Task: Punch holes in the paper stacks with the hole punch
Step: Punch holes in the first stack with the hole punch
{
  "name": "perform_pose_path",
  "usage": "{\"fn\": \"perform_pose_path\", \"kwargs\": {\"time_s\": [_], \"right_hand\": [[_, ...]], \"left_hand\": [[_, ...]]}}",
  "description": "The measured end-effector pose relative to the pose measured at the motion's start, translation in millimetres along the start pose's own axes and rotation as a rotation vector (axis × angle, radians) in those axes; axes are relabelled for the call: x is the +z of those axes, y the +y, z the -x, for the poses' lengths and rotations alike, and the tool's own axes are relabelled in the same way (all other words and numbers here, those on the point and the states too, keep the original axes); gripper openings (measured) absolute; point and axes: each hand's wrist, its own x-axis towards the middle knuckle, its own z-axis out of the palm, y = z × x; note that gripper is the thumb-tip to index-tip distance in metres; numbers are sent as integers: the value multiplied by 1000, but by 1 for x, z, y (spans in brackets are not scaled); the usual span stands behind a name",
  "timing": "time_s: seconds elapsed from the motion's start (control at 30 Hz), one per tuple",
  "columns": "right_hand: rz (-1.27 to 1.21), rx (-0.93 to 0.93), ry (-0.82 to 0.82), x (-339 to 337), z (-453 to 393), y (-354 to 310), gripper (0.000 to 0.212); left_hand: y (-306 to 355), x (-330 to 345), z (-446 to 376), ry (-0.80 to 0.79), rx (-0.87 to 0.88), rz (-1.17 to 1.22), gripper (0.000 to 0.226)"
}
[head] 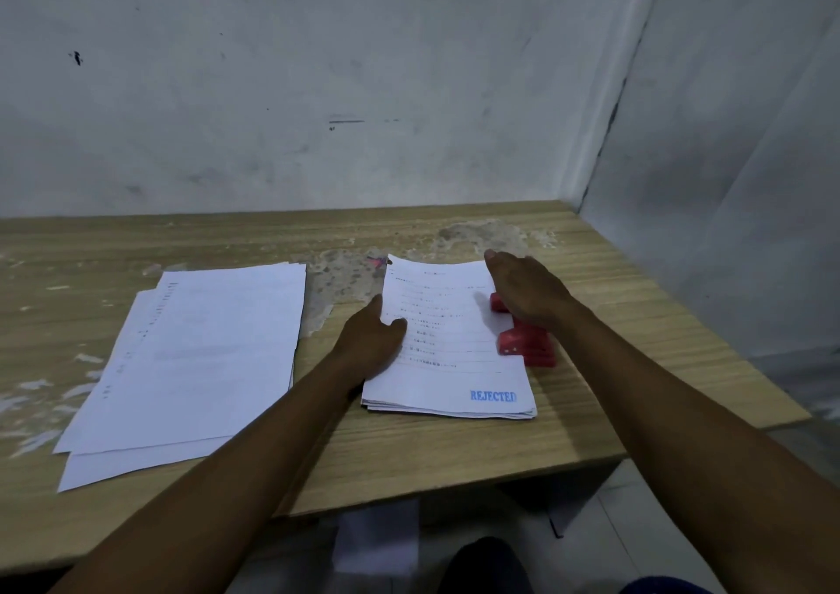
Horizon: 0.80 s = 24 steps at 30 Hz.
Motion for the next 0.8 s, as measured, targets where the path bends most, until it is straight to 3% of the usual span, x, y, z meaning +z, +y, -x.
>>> {"fn": "perform_pose_path", "kwargs": {"time_s": [0.07, 0.17, 0.23, 0.8], "right_hand": [[-28, 3, 5, -2, 4, -1, 99], [-111, 8, 9, -6, 12, -5, 71], [-154, 13, -5, -7, 15, -3, 63], [-248, 63, -6, 1, 23, 10, 64]], "left_hand": [[0, 0, 0, 2, 3, -22, 41], [0, 1, 0, 1, 4, -33, 41], [0, 1, 1, 2, 3, -30, 42], [6, -2, 6, -19, -1, 26, 40]]}}
